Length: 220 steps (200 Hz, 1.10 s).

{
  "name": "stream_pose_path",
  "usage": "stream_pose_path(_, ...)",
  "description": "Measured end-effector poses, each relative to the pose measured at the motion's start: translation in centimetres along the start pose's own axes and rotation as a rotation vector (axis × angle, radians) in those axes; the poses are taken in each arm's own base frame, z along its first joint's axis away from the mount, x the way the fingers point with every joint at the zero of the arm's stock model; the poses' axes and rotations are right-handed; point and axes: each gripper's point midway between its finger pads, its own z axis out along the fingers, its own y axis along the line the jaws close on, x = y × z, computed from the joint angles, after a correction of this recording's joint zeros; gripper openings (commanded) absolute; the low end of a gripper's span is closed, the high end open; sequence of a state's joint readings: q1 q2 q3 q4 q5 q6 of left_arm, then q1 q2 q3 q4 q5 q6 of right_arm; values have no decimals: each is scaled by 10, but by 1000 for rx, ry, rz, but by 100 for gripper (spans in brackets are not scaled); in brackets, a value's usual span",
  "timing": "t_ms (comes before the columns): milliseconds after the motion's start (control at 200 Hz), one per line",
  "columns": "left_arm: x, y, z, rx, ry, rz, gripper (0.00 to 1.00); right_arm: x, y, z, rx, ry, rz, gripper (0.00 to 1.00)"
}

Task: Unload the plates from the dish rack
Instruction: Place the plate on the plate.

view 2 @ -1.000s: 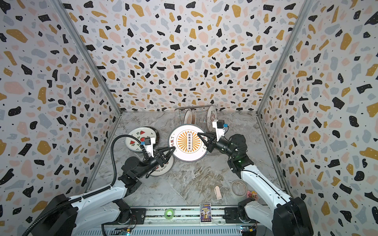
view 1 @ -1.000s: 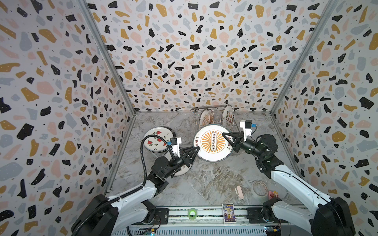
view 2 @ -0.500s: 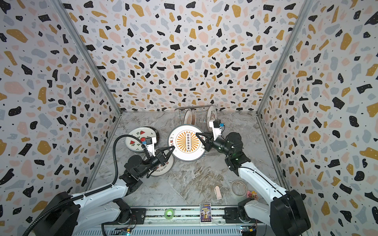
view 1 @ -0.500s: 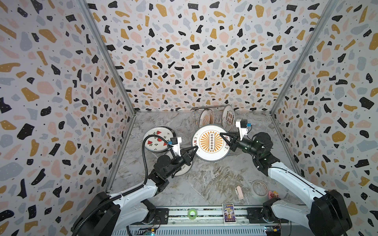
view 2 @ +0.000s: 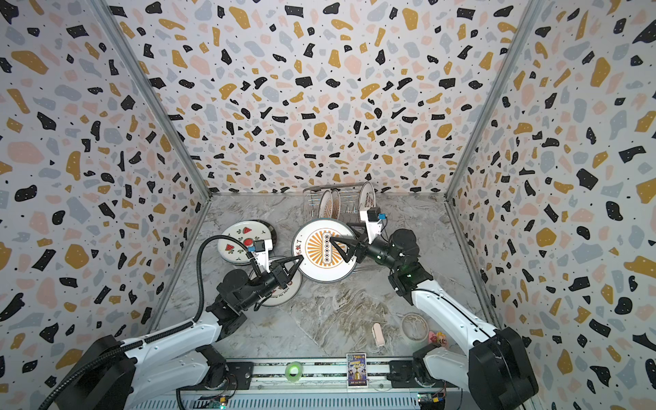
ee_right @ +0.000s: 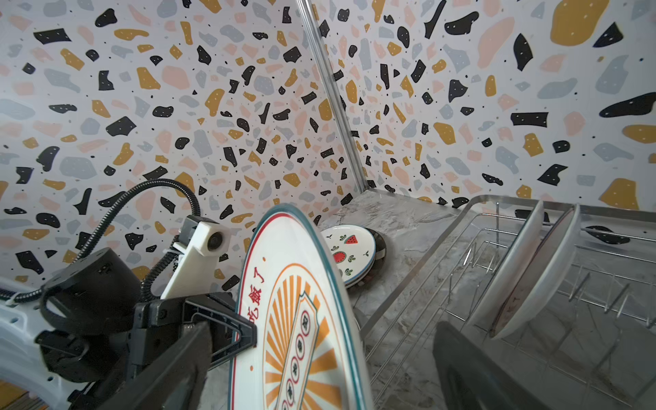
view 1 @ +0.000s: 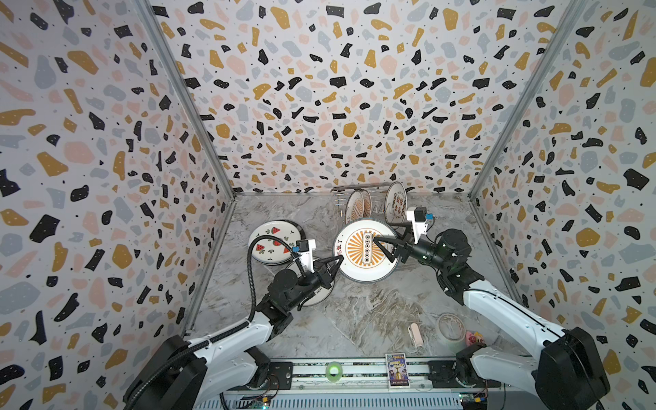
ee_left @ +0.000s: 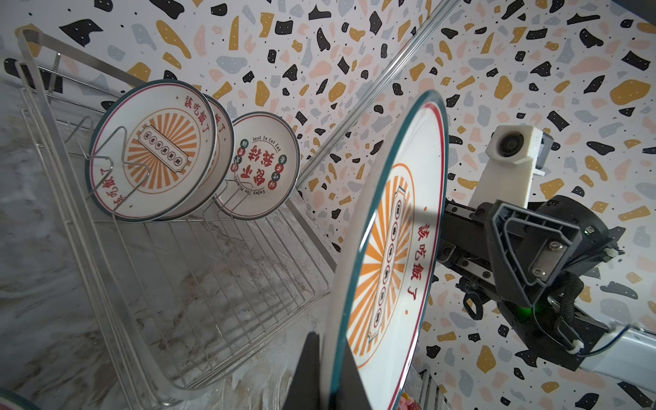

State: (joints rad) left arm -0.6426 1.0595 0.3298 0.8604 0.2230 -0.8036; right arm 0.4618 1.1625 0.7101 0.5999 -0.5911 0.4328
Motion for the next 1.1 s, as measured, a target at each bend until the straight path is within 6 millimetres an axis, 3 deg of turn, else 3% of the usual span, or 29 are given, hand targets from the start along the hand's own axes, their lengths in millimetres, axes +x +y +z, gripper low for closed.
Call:
stream_pose_path(285,-19,16,-12,-85,-53,-2,0,0,-8,5,87,-6,-12,99)
stream_pose_path(596,-48,62,-41,-234,-178,-105,0,-5,2,22,128,-8,-76,99)
stream_pose_path(796,-50,89,-64,-328,-229,-162,0,6,2,41,140,32,-88,99)
stream_pose_path(1101,-51,112,-93,-468,-281,-205,0,22,14,65,135,89,-133,99)
